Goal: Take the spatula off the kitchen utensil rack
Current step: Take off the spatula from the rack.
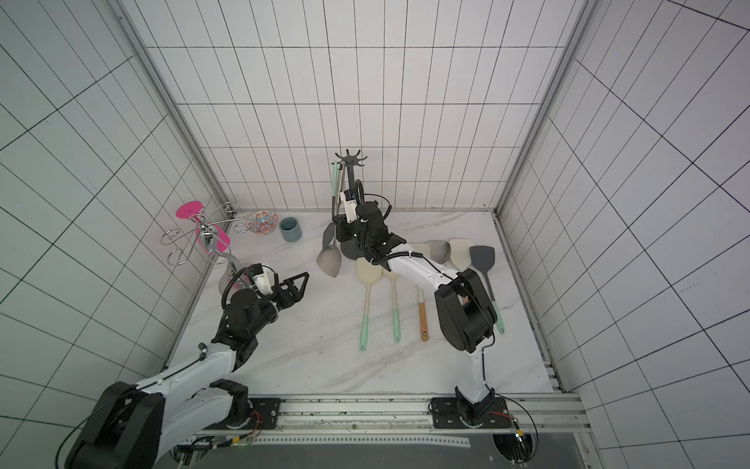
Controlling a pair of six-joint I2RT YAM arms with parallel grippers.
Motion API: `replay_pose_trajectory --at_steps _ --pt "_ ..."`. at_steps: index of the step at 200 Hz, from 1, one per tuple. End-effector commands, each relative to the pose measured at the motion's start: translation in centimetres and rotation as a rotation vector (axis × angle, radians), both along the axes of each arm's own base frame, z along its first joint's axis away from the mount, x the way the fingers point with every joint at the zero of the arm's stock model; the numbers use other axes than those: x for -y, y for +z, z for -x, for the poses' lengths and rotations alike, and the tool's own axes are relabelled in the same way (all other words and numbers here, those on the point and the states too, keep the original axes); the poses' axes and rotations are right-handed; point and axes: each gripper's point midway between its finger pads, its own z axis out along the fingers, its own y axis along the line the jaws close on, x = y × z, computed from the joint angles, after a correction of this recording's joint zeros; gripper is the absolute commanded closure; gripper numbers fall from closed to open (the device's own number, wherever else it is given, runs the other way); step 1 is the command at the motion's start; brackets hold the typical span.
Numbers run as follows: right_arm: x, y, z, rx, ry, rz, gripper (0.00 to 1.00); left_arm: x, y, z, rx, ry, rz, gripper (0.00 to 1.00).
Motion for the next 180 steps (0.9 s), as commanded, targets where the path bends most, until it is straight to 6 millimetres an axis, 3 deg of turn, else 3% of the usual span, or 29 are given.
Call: replay_pose_trajectory --at_steps 1,48,126,180 --pt "0.9 1.5 1.2 0.007 -0.034 0.017 1.00 -0.3 0.7 -0.2 0.017 0.012 0.005 0.02" --pt "1.0 1.2 2.5 -0.099 -0.029 0.037 1.00 -0.3 0.7 -0.1 0.018 0.012 0.005 0.02" --pt "1.0 3.5 4.3 -0.156 0.010 0.027 1.00 -0.3 0.6 -0.1 0.015 0.010 0.010 0.02" --pt "1.1 3.9 5.1 -0.189 0.003 0.093 1.00 -0.2 0.6 -0.1 0.014 0.010 0.011 0.02"
